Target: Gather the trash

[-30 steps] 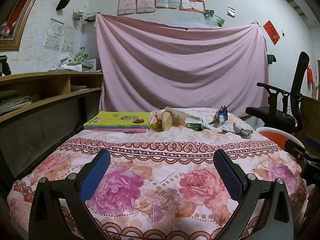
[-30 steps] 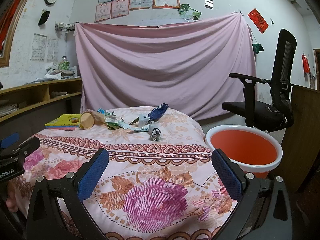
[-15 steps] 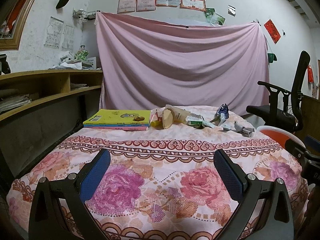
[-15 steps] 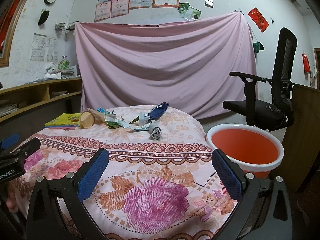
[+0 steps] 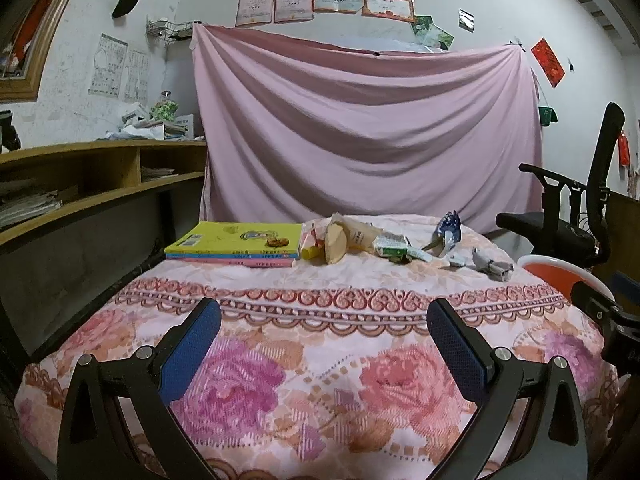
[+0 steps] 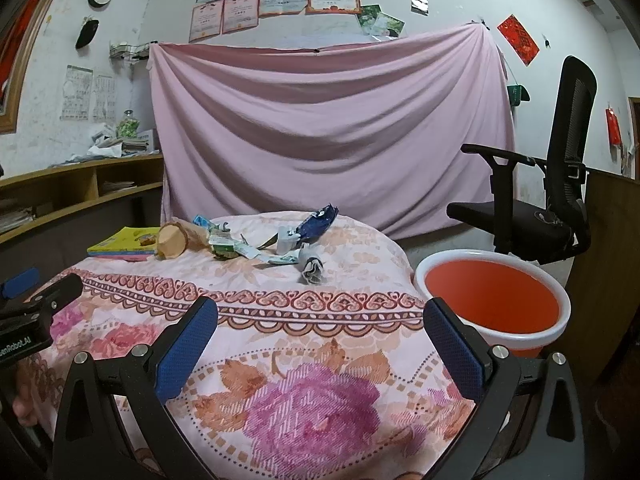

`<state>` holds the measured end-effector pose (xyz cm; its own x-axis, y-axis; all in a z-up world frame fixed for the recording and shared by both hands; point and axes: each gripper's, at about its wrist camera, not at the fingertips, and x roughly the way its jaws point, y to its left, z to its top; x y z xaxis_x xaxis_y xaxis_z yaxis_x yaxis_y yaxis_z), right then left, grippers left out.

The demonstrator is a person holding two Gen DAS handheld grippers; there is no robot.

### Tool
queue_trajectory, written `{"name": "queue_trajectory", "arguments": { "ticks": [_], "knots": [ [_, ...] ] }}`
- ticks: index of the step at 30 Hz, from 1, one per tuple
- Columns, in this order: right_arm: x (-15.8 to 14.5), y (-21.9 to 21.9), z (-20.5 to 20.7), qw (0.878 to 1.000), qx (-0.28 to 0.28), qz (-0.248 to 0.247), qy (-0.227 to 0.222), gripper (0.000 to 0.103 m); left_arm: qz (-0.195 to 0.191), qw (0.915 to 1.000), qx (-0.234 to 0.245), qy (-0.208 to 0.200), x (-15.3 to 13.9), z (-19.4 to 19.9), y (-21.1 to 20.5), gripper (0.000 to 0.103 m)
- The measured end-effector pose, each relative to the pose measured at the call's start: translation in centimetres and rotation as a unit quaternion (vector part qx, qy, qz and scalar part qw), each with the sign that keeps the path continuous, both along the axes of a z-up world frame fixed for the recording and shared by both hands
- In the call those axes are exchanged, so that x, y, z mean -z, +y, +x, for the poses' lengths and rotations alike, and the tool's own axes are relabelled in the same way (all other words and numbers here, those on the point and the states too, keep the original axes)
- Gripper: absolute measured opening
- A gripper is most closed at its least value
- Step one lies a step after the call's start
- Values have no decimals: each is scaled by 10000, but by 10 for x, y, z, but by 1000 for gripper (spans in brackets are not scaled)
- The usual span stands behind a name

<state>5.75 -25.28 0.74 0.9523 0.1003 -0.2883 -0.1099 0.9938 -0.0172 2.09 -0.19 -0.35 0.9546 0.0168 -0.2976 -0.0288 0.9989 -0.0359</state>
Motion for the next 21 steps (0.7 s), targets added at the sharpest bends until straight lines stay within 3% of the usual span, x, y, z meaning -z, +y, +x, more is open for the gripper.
{"name": "queue_trajectory", "arguments": {
  "ticks": [21],
  "knots": [
    [-53,-6,70,9956,57,-204,-915,103,49,9975,36,-705,-48,75,-14,101]
  ]
}}
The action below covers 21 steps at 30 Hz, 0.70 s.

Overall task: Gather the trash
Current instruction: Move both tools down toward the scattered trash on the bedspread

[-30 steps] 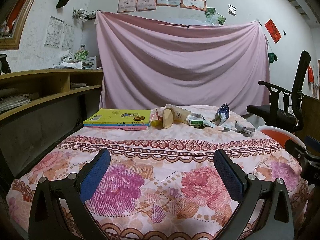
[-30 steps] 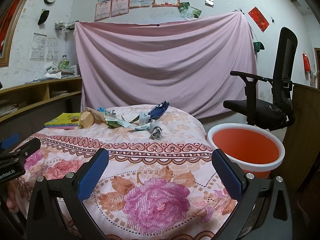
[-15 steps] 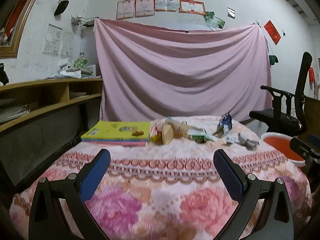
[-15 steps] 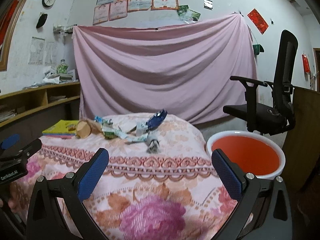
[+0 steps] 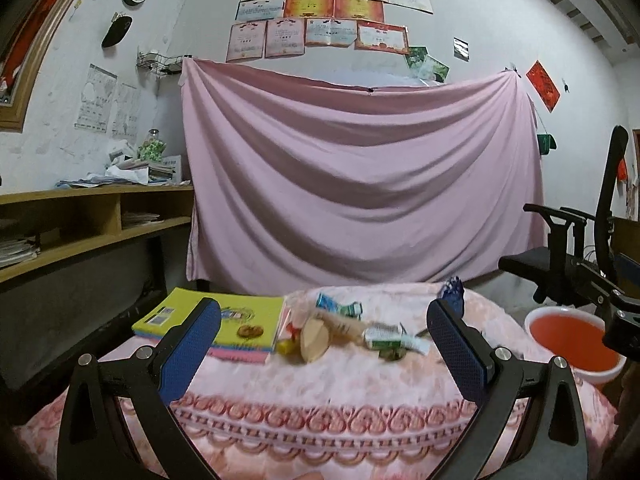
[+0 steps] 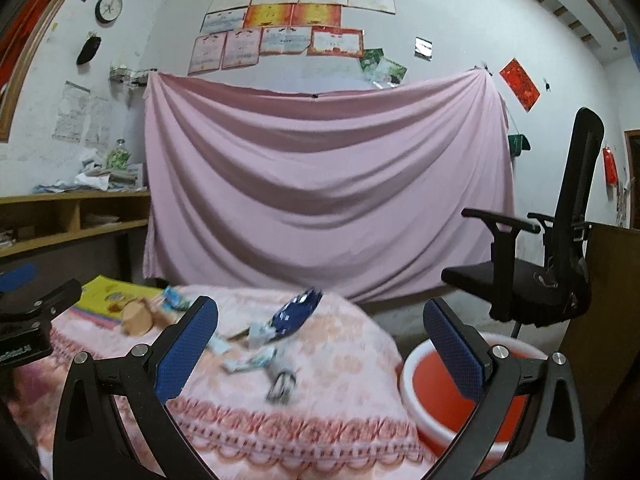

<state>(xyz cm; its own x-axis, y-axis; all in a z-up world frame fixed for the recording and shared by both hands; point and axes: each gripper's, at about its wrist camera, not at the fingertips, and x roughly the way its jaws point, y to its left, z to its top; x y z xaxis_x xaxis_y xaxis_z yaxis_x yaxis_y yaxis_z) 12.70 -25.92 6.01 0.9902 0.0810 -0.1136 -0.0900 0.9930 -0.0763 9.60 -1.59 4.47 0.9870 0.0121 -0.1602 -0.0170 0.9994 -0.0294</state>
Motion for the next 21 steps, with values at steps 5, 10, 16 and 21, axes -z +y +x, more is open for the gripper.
{"name": "queue_trajectory", "arguments": {
  "ticks": [5,10,16,21],
  "knots": [
    [-3,-5,23,9999,-23,152,-7,103,-18,10000,29,-87,-4,19,-2,101],
    [-1,-6,38,9996,-137,179,146,103,52,9999,74,-103,-4,36,-7,101],
    [8,-6,54,9974,-101,183,692,103,161,9992,289,242,2,59,-18,101],
    [15,-10,65,9932,-21,273,1132,103,251,9962,455,702,11,79,-26,101]
  ]
}}
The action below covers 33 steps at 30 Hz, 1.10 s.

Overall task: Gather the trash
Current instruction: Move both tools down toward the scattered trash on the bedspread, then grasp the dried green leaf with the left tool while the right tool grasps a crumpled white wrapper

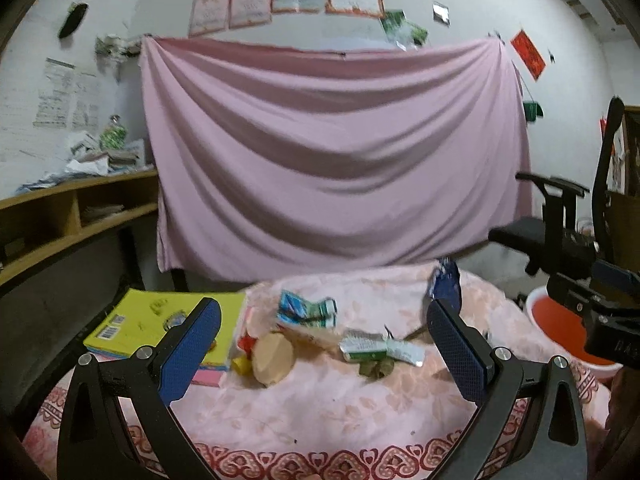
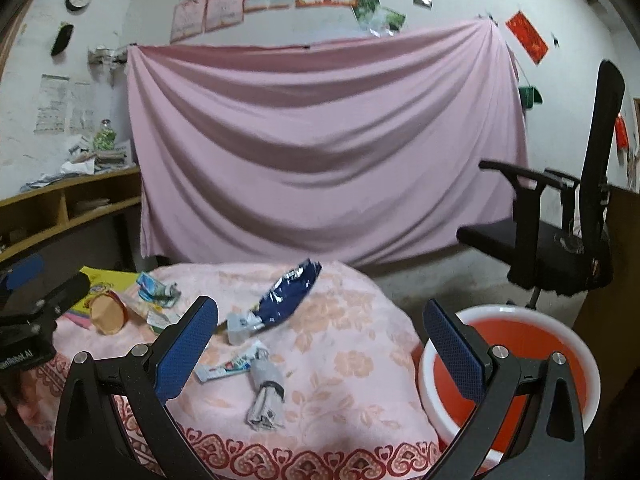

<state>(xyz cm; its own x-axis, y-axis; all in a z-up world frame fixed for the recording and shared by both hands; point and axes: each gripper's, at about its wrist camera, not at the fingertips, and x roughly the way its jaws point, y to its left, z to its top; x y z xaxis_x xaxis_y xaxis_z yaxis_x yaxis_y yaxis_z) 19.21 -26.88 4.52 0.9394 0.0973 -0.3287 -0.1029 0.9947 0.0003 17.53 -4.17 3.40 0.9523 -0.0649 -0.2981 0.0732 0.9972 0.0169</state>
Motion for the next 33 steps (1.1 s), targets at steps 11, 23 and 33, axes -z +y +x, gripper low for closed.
{"name": "queue_trajectory", "arguments": {
  "ticks": [11,23,33],
  "knots": [
    [24,1,29,9909,-390,258,1265,99,-134,9902,396,1332,25,45,-6,92],
    [42,19,39,9762,-874,121,1982,76,-362,9680,919,2306,43,75,-17,39],
    [48,21,43,9698,-982,121,2231,36,-795,9614,970,2449,42,76,-7,3]
  ]
}}
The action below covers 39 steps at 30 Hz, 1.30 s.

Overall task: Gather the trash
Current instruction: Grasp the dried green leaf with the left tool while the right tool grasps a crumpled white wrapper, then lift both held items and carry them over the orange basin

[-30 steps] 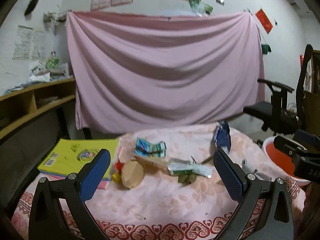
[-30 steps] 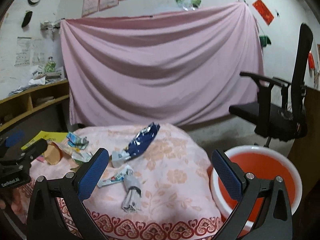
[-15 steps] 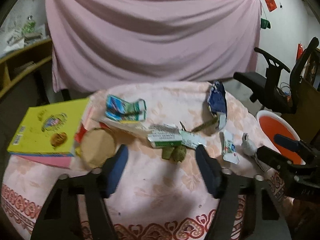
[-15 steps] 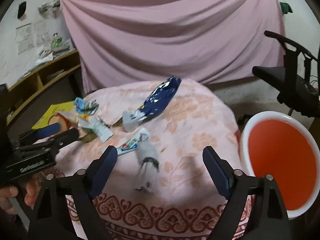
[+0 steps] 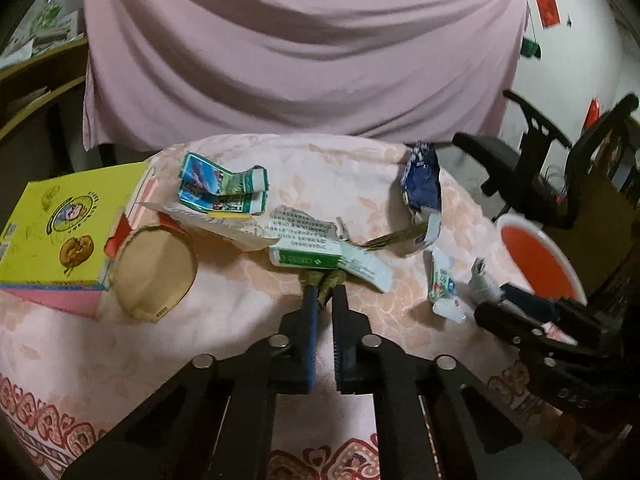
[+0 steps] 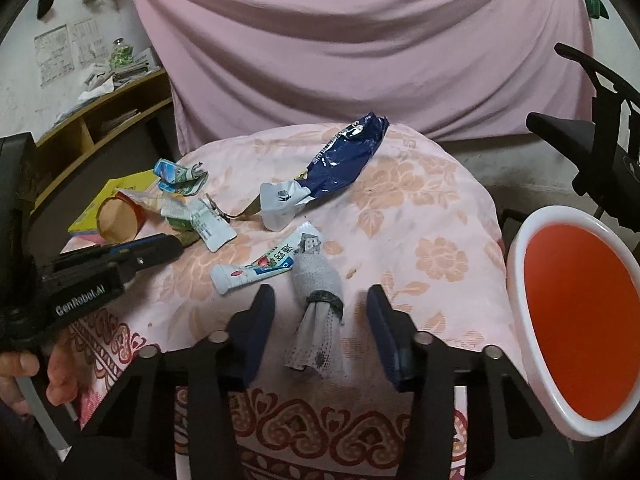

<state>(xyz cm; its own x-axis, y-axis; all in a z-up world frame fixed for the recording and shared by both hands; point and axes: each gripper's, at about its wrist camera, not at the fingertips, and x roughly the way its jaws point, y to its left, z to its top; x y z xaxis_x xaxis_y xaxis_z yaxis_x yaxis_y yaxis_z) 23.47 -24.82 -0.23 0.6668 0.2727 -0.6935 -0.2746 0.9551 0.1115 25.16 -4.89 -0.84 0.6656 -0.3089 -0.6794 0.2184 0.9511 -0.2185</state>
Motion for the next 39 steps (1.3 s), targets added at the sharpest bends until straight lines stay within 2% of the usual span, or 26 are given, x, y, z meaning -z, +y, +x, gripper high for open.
{"name": "queue_trajectory", "arguments": {
  "ticks": [2,11,19,24,31,39],
  "knots": [
    [0,0,-1,10000,-29,24,-12,28,-74,10000,-35,-47,-4,-5,4,2],
    [-10,0,-14,9992,-87,135,-372,14,-4,9985,136,-525,-28,-37,5,1],
    [-17,5,-24,9975,-184,71,-685,11,-43,9961,293,-832,-48,-59,2,1],
    [-17,3,-25,9976,-162,132,-653,10,-8,9965,283,-790,-48,-64,-1,1],
    [-9,-5,-15,9994,76,227,-269,12,59,9989,112,-447,-31,-61,-1,1],
    [0,-6,-8,9996,50,255,82,13,73,9997,1,-217,-17,-58,-1,1]
  ]
}}
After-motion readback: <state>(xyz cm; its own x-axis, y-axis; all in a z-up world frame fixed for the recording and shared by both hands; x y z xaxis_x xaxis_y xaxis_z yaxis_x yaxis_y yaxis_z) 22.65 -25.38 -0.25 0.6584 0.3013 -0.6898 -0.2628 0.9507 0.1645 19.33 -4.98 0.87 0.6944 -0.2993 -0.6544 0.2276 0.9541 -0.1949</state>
